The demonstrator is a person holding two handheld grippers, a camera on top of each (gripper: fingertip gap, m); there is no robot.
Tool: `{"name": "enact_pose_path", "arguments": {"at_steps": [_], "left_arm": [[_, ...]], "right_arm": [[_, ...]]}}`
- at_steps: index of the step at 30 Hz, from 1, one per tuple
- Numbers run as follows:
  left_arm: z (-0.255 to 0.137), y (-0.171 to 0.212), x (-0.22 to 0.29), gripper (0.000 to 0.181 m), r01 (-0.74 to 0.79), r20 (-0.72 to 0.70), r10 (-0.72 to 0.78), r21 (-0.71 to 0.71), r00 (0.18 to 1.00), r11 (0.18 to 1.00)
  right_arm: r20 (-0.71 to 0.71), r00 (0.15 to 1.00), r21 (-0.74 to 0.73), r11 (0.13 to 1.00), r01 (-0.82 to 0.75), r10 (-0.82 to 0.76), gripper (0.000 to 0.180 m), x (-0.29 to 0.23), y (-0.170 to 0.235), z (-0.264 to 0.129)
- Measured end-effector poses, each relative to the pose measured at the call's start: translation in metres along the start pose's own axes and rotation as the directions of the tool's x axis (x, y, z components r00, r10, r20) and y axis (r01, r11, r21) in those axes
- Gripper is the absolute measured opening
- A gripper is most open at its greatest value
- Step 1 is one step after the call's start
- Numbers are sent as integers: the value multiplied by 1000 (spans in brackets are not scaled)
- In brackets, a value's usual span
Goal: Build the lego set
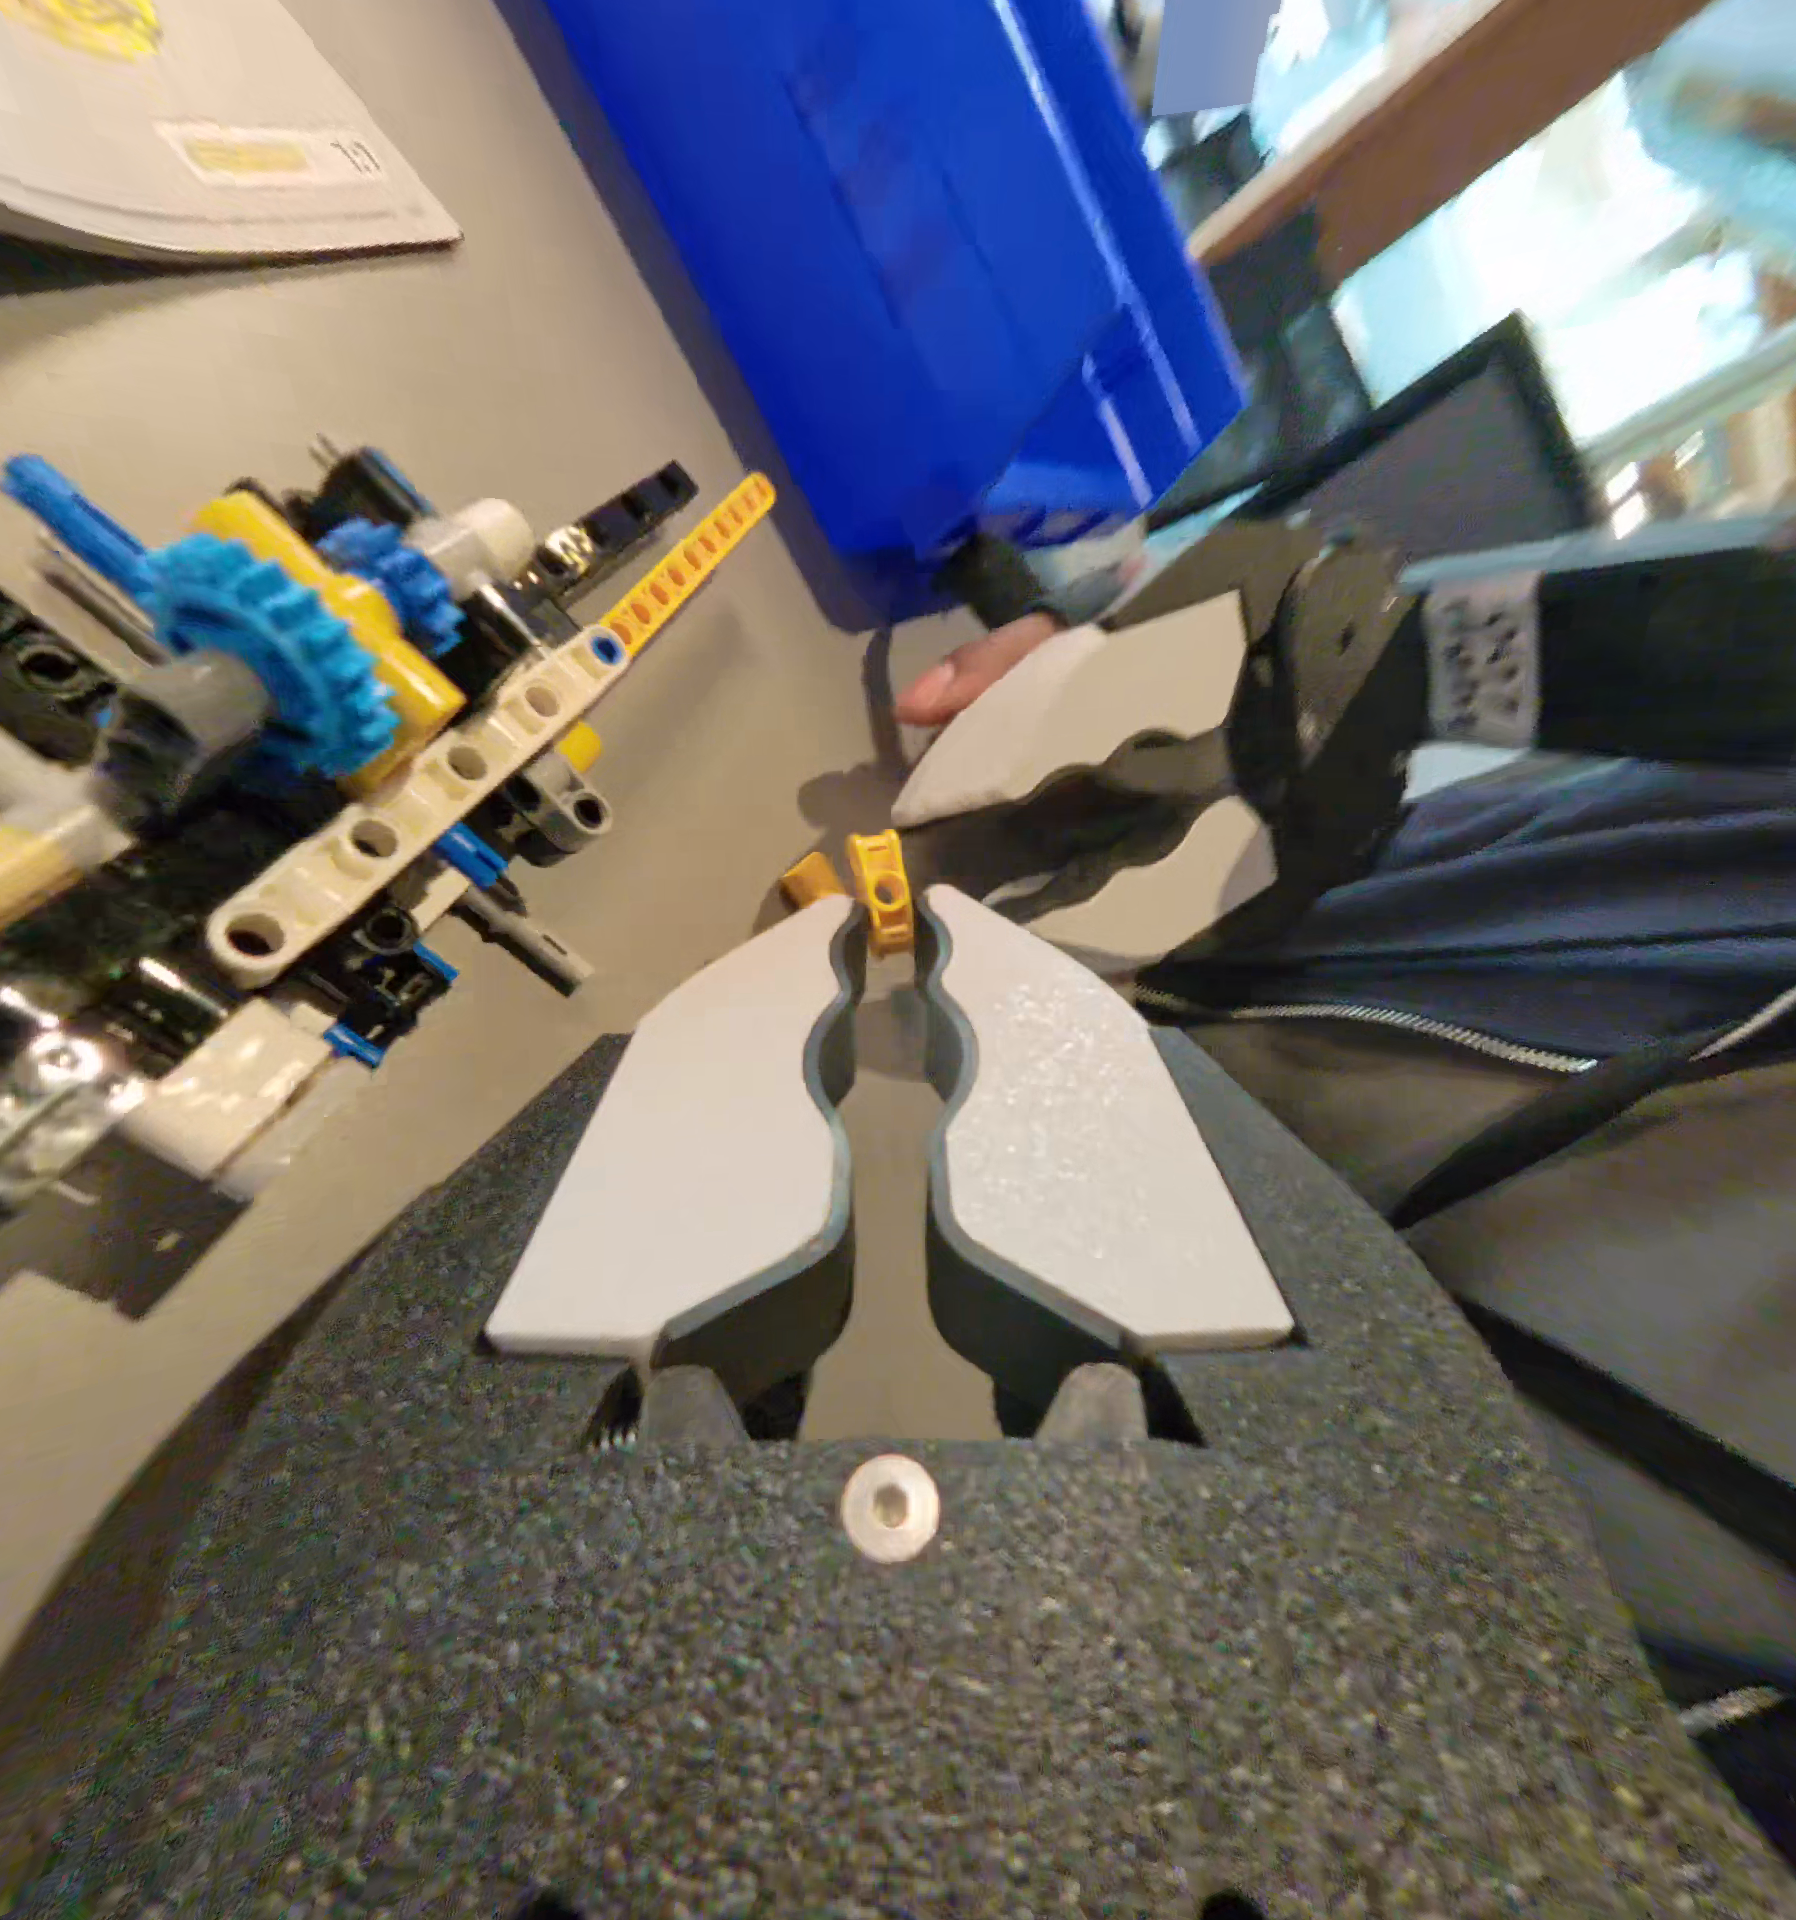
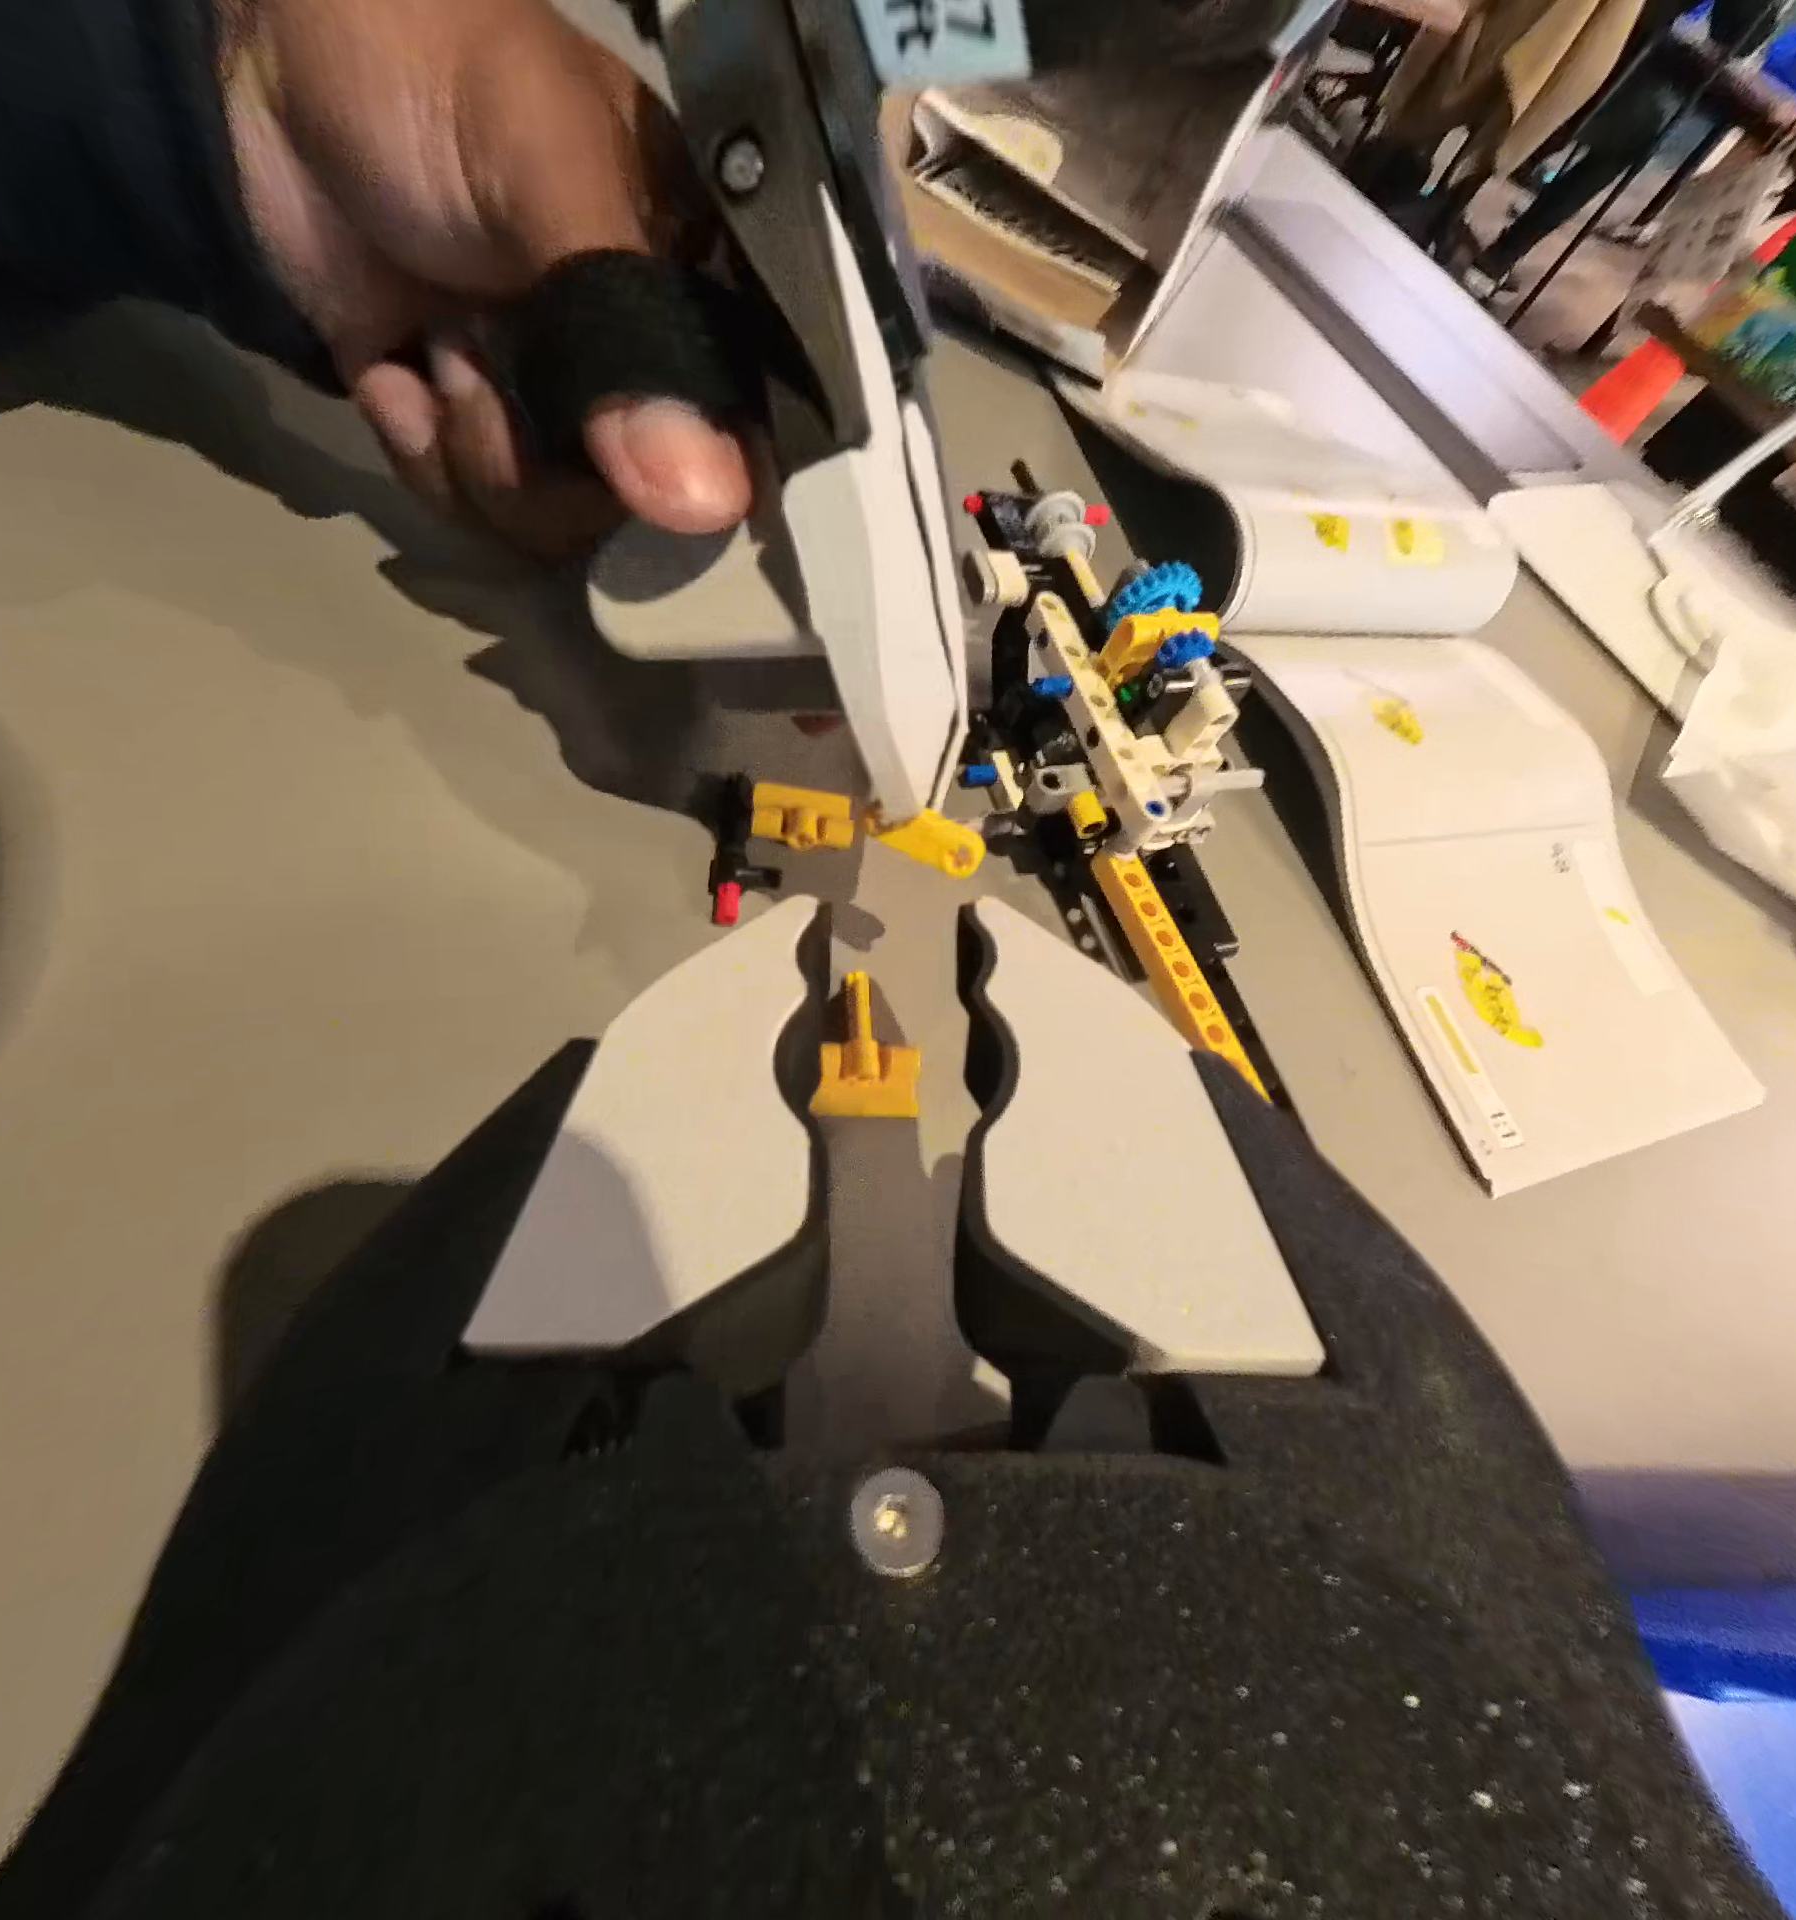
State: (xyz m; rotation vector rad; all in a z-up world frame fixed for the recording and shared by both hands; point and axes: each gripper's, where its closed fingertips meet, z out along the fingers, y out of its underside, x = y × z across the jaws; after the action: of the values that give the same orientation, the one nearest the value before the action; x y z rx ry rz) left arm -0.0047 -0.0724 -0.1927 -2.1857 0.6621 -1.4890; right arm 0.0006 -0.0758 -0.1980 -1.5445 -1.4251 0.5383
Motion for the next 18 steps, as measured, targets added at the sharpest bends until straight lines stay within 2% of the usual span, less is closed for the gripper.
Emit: {"name": "enact_pose_path", "arguments": {"at_steps": [4, 8, 11, 15, 18], "left_arm": [[-3, -7, 5, 8, 139, -102, -130, 89, 986, 986], [-2, -7, 9, 8, 205, -156, -186, 116, 970, 972], [-1, -7, 12, 8, 225, -171, -202, 123, 964, 967], [2, -4, 13, 8, 231, -170, -209, 118, 963, 966], [2, -2, 12, 8, 213, -148, -196, 112, 969, 971]], "right_arm": [[-48, 999, 38, 999, -16, 18, 35, 3, -7, 3], [-72, 997, 49, 998, -34, 38, 42, 5, -10, 6], [-89, 995, 45, 998, -46, 50, 40, 7, -11, 8], [-83, 995, 53, 997, -57, 61, 25, 6, -14, 10], [-72, 996, 42, 998, -54, 57, 24, 5, -12, 11]]}}
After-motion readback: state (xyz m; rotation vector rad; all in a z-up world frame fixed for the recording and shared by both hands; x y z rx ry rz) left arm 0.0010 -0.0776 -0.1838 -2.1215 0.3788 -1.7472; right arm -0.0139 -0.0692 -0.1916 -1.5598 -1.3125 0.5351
